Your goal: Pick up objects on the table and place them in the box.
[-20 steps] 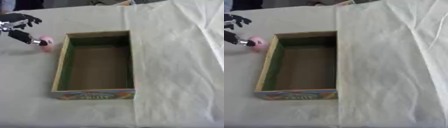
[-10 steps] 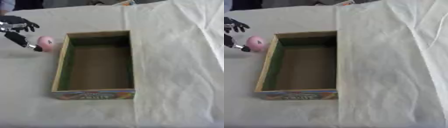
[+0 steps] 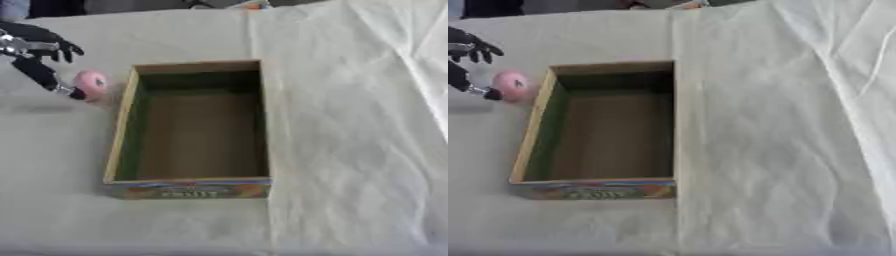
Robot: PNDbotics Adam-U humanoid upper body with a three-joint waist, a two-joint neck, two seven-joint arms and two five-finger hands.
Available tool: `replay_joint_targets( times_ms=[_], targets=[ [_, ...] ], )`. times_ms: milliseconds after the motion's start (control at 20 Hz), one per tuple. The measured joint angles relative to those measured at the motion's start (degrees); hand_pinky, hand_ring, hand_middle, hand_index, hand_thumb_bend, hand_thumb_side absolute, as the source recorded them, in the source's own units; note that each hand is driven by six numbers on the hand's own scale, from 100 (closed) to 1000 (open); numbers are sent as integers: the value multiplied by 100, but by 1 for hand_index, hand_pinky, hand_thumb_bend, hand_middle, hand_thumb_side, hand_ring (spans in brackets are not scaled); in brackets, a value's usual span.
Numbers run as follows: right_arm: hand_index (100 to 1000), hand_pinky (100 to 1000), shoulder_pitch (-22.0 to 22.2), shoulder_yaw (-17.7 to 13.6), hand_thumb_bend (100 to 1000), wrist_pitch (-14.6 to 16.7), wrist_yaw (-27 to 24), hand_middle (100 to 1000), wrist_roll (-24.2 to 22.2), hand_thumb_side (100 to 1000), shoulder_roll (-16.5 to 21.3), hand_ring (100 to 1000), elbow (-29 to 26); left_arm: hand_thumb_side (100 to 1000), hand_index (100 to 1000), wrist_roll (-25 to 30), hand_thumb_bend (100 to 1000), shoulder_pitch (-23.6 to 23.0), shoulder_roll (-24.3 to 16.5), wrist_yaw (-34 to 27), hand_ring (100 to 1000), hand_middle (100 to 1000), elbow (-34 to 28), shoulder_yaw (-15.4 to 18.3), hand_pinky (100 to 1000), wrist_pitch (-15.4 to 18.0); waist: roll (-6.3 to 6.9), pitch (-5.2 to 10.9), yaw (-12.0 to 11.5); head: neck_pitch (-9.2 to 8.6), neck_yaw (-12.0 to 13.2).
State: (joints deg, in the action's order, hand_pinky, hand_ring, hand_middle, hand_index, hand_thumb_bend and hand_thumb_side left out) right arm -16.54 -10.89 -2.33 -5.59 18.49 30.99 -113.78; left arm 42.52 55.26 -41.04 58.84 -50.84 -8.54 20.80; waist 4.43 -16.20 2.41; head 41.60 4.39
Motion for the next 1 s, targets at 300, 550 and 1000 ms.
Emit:
replay_joint_targets(
  times_ms=[300,550,1000],
  targets=[
    [814,619,0,-2,100,-20,1,721,21,1000,-6,786,0,710,990,34,628,-2,77,71,781,776,50,0,654,-27,-1,-16,8,-23,5],
    [814,620,0,-5,100,-32,2,721,35,1000,-38,786,0,686,960,2,541,-11,135,107,754,735,134,-1,633,5,-11,-33,11,-38,24],
    [815,621,25,-21,100,-42,2,721,45,1000,-53,786,0,686,925,-166,415,-62,270,168,728,698,256,-3,603,20,-31,-35,37,-45,51]
  ],
)
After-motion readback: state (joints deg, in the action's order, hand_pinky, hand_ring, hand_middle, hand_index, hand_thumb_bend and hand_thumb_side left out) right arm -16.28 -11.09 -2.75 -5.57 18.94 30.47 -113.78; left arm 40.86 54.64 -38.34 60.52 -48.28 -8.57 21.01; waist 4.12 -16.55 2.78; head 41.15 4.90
